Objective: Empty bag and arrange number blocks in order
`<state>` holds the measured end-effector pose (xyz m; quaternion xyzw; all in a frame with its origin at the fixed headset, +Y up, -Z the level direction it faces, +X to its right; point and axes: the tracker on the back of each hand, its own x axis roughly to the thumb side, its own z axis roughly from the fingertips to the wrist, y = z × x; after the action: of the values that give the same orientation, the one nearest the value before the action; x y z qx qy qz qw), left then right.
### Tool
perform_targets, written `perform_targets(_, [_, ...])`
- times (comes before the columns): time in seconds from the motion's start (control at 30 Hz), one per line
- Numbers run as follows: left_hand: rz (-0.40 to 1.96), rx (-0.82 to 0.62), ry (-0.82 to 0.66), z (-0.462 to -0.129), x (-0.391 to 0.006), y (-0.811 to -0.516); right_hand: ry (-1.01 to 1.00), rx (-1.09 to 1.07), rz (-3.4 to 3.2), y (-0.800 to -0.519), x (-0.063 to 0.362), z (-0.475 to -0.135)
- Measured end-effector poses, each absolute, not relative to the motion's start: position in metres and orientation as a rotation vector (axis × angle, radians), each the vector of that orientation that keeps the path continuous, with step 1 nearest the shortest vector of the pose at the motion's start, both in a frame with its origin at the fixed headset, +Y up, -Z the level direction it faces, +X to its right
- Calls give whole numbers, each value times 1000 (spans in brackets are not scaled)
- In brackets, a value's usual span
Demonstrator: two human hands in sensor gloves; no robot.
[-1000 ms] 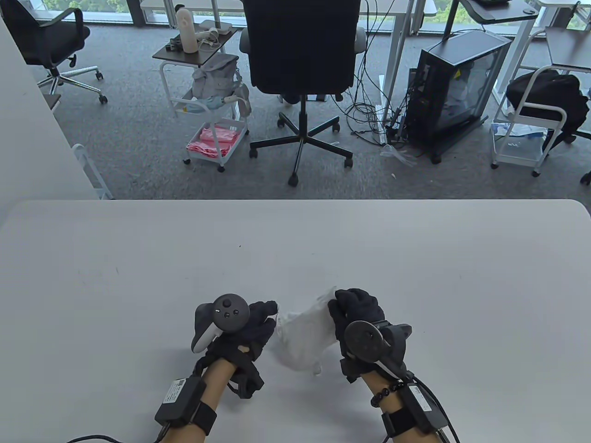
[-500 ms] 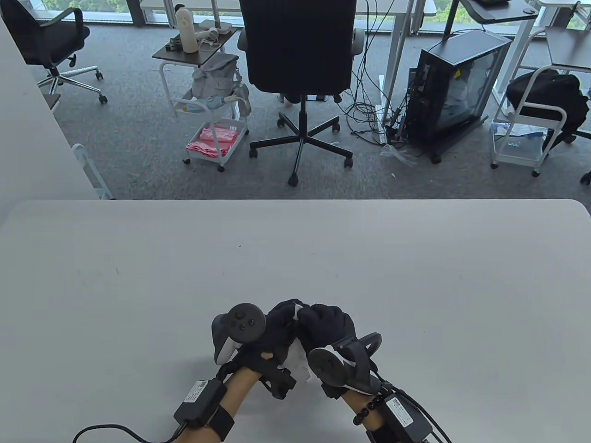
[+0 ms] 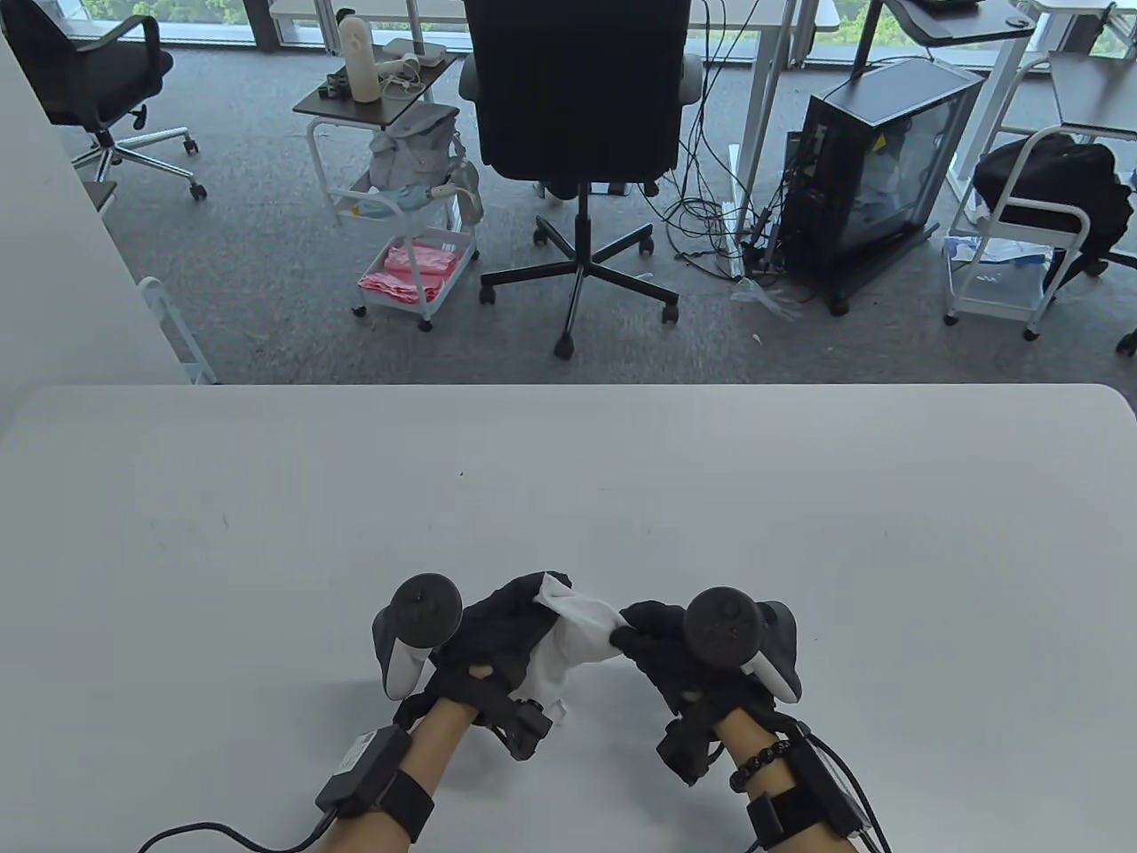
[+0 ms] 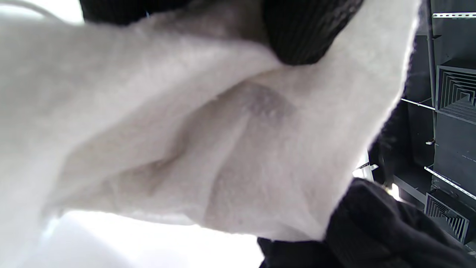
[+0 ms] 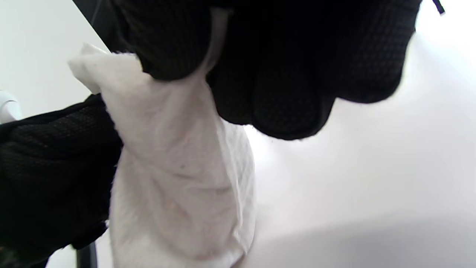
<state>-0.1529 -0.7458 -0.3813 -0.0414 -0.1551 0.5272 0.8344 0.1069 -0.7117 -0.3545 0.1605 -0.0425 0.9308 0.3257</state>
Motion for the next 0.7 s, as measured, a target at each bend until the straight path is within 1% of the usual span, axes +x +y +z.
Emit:
perform_targets(0.03, [1096, -90, -339, -382, -154, -745, -173, 434, 2421, -708, 106, -353])
perform_targets(0.1, [1081, -90, -351, -384, -159, -742, -312, 385, 2336, -702, 105, -351])
perform_targets(0.2, [1073, -111, -368, -387, -168, -736, -314, 377, 2286, -696, 103, -352])
perform_targets(0.27, [1030, -127, -398, -386, -172, -733, -374, 371, 2310, -696, 102, -352])
perform_targets(0.37, [986, -131, -428, -385, -175, -729, -348, 353, 2287, -694, 103, -354])
perform_targets(0.43, [976, -120, -448, -384, -176, -725, -457, 361, 2301, -690, 107, -351])
perform_targets(0.53, [987, -93, -447, -382, -173, -720, -442, 335, 2334, -685, 112, -351])
perform_targets(0.6, [973, -81, -451, -380, -169, -719, -532, 310, 2367, -682, 119, -348])
perform_targets(0.7, [975, -76, -458, -378, -161, -718, -545, 279, 2385, -677, 127, -343])
